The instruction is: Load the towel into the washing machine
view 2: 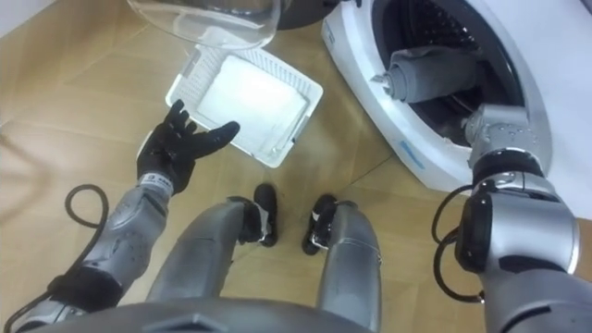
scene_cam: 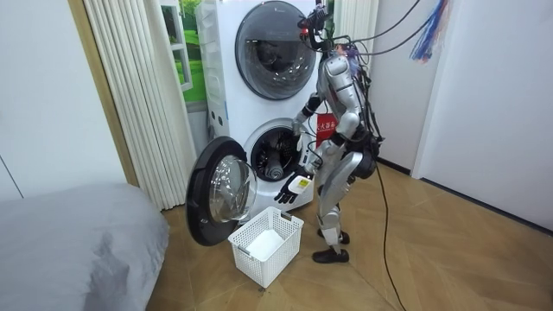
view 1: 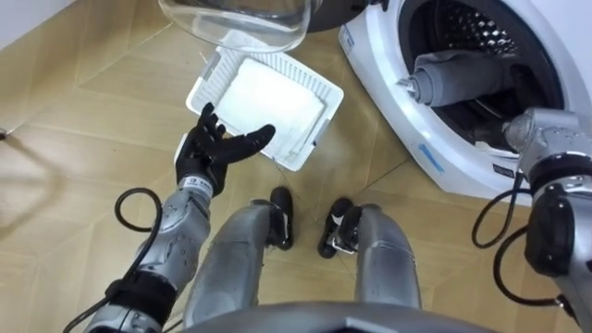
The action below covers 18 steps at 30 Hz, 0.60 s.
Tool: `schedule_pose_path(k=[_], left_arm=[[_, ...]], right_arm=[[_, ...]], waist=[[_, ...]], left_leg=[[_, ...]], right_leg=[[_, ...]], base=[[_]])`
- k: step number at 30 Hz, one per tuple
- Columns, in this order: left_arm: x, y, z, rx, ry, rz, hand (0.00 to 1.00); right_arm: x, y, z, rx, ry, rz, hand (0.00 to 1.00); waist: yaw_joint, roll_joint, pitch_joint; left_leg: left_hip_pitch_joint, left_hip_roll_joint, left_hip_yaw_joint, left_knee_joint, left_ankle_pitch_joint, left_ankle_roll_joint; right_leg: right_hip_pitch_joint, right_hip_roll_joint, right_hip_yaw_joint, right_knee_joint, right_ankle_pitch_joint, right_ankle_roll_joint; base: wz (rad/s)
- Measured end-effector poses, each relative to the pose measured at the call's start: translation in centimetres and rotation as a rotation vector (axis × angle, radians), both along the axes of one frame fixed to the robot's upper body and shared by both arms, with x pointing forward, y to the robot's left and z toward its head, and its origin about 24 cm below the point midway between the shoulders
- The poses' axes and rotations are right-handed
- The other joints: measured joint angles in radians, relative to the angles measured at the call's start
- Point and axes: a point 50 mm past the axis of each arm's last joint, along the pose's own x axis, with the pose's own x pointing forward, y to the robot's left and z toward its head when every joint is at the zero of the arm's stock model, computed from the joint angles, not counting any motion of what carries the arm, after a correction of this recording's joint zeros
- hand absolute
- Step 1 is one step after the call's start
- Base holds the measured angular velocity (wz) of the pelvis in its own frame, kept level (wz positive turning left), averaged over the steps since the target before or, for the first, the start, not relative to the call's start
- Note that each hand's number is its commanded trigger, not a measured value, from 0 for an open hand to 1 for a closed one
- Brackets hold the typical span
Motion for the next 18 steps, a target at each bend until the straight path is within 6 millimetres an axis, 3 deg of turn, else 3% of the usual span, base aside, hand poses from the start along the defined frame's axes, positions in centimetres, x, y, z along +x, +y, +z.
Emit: schedule_pose_path(k=[4, 12, 16, 18], left_arm=[[0.4, 0.0, -0.4, 0.031, 0.019, -0.016, 0.00], [-0.9, 0.4, -2.6, 0.145, 0.127, -0.082, 0.00], [-2.8, 1.3, -4.2, 0.269, 0.209, -0.157, 0.00], [-4.0, 1.9, -5.1, 0.304, 0.263, -0.171, 0.00]], right_arm=[[-0.8, -0.3, -0.7, -0.015, 0.010, -0.013, 0.00], [-3.2, 0.2, -3.5, -0.085, 0.028, 0.055, 0.00], [-6.7, 1.0, -6.6, -0.226, 0.140, 0.233, 0.00], [-8.4, 1.5, -8.0, -0.312, 0.206, 0.372, 0.00]], waist=[[0.013, 0.002, -0.0006], [0.022, 0.041, -0.0013], [0.020, 0.046, -0.0029], [0.020, 0.053, -0.0073]], left_leg=[[0.026, -0.001, 0.000, -0.026, 0.001, 0.001], [0.150, 0.008, -0.011, -0.115, 0.006, -0.007], [0.233, 0.014, -0.030, -0.182, 0.016, -0.017], [0.257, 0.020, -0.034, -0.197, 0.018, -0.020]], right_leg=[[0.024, 0.007, -0.001, -0.020, 0.007, 0.006], [0.161, 0.055, 0.003, -0.153, 0.036, 0.021], [0.259, 0.083, -0.001, -0.258, 0.060, 0.026], [0.298, 0.100, -0.001, -0.301, 0.072, 0.027]], base=[[-0.02], [-0.05], [0.04], [-0.02]])
